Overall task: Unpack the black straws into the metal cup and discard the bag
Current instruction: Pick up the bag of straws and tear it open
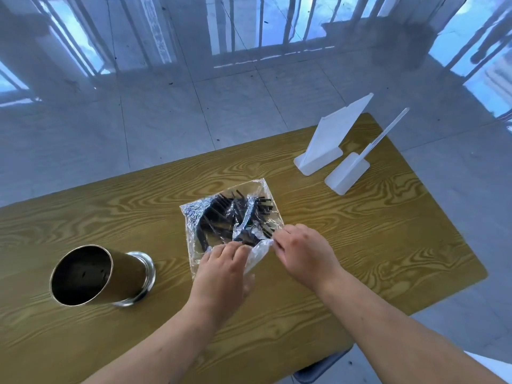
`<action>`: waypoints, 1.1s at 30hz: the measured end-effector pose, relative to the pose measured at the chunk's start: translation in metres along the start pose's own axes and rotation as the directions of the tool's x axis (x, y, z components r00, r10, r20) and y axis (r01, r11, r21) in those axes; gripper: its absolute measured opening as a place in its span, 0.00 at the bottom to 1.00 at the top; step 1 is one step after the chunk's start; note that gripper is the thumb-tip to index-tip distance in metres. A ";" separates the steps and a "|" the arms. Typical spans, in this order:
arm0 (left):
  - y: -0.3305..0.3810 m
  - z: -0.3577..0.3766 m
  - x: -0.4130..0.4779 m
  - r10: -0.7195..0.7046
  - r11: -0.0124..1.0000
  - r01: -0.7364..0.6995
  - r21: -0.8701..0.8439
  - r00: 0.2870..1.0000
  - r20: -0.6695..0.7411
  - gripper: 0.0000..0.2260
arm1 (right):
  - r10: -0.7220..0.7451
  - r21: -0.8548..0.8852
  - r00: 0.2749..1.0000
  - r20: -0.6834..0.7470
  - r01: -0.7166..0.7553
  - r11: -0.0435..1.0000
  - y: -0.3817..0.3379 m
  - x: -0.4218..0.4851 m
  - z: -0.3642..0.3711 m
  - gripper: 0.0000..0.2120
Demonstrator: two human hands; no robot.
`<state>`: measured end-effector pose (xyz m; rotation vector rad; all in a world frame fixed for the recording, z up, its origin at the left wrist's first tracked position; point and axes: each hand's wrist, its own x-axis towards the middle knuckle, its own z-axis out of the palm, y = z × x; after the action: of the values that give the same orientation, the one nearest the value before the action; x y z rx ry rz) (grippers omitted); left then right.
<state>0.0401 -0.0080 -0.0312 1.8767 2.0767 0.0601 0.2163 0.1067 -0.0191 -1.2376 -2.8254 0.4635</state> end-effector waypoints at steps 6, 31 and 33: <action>-0.014 -0.092 0.025 -0.042 0.997 0.019 -0.074 0.947 -0.318 0.03 | 0.007 0.113 0.954 -0.300 0.028 0.993 -0.031 0.034 -0.057 0.10; -0.058 -0.407 -0.019 -0.187 0.843 -0.106 -0.527 0.861 -0.472 0.07 | 0.007 0.957 0.962 0.271 -0.269 -0.112 -0.102 0.135 -0.179 0.33; -0.067 -0.422 -0.032 -0.217 0.826 -0.102 -0.555 0.851 -0.479 0.08 | 0.001 0.940 0.966 0.258 -0.250 -0.233 -0.114 0.146 -0.189 0.25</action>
<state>-0.1389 0.0337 0.3557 1.5113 2.0957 1.1710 0.0610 0.1879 0.1793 -0.8692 -1.1036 2.2843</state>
